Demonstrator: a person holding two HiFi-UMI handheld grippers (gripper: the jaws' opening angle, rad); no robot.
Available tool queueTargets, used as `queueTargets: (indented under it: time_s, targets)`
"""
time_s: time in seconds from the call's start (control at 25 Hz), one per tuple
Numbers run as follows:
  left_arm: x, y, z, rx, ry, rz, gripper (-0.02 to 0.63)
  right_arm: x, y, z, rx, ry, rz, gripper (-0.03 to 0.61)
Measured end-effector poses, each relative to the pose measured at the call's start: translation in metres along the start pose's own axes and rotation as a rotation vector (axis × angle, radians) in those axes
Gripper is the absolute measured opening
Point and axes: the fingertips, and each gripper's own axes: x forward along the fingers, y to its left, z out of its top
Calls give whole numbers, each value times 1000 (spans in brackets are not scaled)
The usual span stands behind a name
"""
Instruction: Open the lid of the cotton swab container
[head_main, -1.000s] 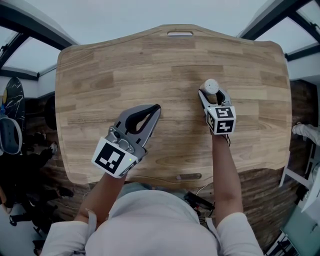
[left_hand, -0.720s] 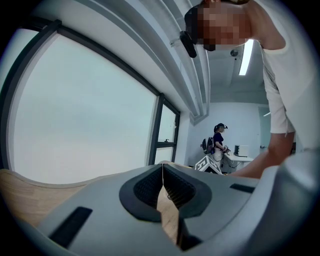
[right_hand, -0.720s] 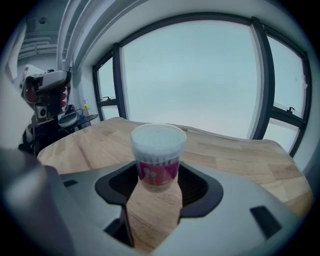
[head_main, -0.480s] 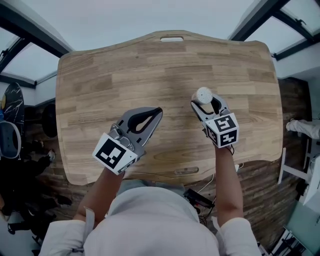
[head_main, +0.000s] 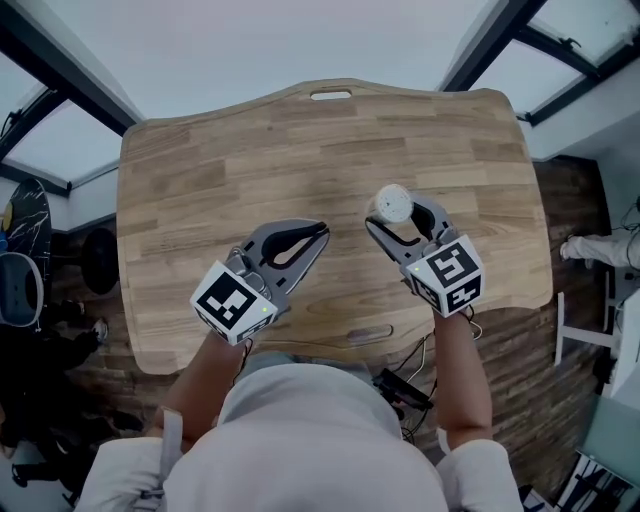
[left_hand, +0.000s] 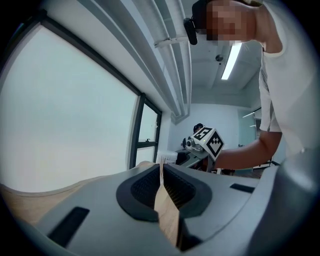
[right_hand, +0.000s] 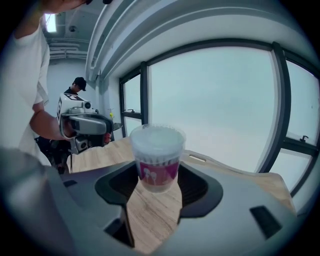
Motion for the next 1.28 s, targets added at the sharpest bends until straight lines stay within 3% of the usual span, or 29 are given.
queueTargets:
  time_s: [0.68,0.96,1.12,1.28]
  targets:
    - [-22,-43,33,33,-27,-117,17,-54,87,31,-57,54,157,259]
    - [-34,-62,41,34,-37,-176,19,-64,117,31,-83,108,268,259]
    - [-37,-74,46,7,-54,-216,100,-69,128,30,-106,134,299,259]
    - [-36,-82,52,25,-54,-245,121,-71,131,30,-113,146,311,259]
